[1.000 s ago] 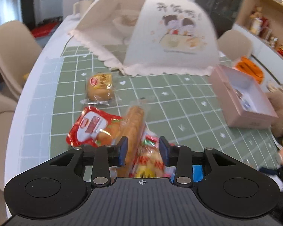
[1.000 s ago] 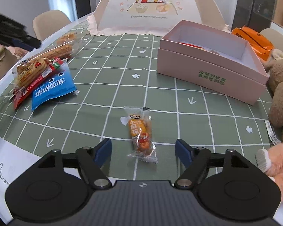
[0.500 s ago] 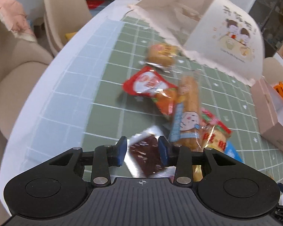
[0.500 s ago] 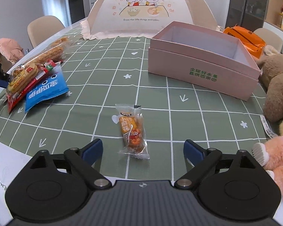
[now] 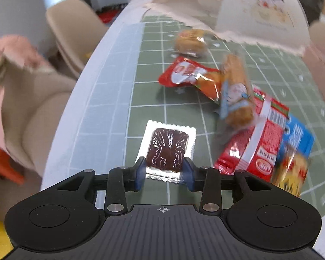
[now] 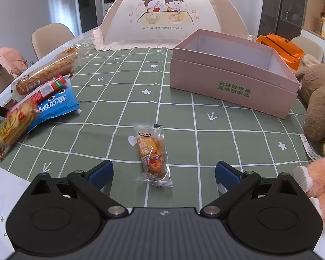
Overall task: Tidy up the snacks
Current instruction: 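Grasp the silver-wrapped brown chocolate square with the left gripper, then lift the chocolate square off the table with the left gripper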
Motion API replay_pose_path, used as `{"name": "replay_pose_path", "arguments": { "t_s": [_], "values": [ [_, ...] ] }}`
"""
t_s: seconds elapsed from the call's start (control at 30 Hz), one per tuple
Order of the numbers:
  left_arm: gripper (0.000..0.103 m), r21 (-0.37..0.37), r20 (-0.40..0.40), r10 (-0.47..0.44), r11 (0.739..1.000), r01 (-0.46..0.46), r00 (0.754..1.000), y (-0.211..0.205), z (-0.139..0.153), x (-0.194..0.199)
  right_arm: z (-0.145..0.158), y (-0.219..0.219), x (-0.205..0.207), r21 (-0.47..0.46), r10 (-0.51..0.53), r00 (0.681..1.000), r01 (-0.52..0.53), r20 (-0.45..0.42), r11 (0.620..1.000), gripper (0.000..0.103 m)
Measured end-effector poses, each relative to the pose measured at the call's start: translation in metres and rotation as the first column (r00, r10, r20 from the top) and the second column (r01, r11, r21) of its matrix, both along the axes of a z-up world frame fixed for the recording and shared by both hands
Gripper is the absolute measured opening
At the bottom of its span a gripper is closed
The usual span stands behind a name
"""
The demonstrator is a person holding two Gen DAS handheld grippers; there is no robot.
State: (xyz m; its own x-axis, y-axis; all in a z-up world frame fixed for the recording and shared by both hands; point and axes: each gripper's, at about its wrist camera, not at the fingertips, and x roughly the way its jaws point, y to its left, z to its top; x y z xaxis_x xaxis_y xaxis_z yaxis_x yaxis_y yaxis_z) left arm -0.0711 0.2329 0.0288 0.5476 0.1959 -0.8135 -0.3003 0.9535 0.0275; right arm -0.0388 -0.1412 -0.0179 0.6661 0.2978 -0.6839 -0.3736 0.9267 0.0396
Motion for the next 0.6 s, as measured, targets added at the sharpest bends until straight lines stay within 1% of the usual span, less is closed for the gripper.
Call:
{"name": "replay_pose_path", "arguments": {
  "t_s": [0.07, 0.13, 0.2, 0.27, 0.3, 0.33, 0.43, 0.47, 0.53, 0.6],
  "values": [
    [0.042, 0.022, 0.013, -0.02, 1.0, 0.019, 1.0, -0.001, 0.005, 0.003, 0.0, 0.0, 0.0, 0.001, 0.0, 1.0, 0.0, 0.002, 1.0, 0.1],
    [0.042, 0.057, 0.018, -0.076, 0.996, 0.075, 0.997, -0.006, 0.011, 0.009, -0.001, 0.0, -0.001, 0.003, -0.001, 1.0, 0.001, 0.006, 1.0, 0.1],
    [0.042, 0.086, -0.014, -0.124, 0.988, 0.124, 0.992, -0.009, 0.009, 0.017, -0.001, 0.0, -0.002, 0.004, -0.002, 1.0, 0.002, 0.01, 1.0, 0.101],
    [0.042, 0.107, -0.068, -0.168, 0.979, 0.174, 0.983, -0.011, 0.001, 0.028, -0.001, 0.0, -0.001, 0.005, -0.002, 1.0, 0.002, 0.012, 1.0, 0.101],
    [0.043, 0.116, -0.069, -0.186, 0.974, 0.193, 0.98, -0.012, -0.001, 0.029, -0.001, 0.0, -0.001, 0.005, -0.002, 1.0, 0.002, 0.012, 1.0, 0.101],
    [0.044, 0.111, -0.066, -0.207, 0.971, 0.213, 0.976, -0.011, -0.002, 0.03, -0.001, 0.0, -0.001, 0.005, -0.002, 1.0, 0.002, 0.012, 1.0, 0.101],
    [0.046, 0.063, -0.057, -0.217, 0.973, 0.221, 0.974, -0.006, -0.002, 0.031, -0.001, 0.0, -0.002, 0.005, -0.002, 1.0, 0.002, 0.013, 1.0, 0.101],
    [0.046, 0.057, -0.058, -0.224, 0.972, 0.227, 0.973, -0.005, -0.003, 0.032, -0.001, 0.0, -0.002, 0.006, -0.002, 1.0, 0.002, 0.013, 1.0, 0.101],
    [0.047, 0.058, -0.07, -0.228, 0.971, 0.232, 0.971, -0.004, -0.003, 0.03, -0.001, 0.0, -0.002, 0.007, -0.002, 1.0, 0.002, 0.013, 1.0, 0.101],
    [0.048, 0.075, -0.076, -0.213, 0.973, 0.219, 0.974, -0.001, -0.004, 0.027, -0.001, 0.0, -0.002, 0.006, -0.004, 1.0, 0.004, 0.015, 1.0, 0.101]
  ]
}}
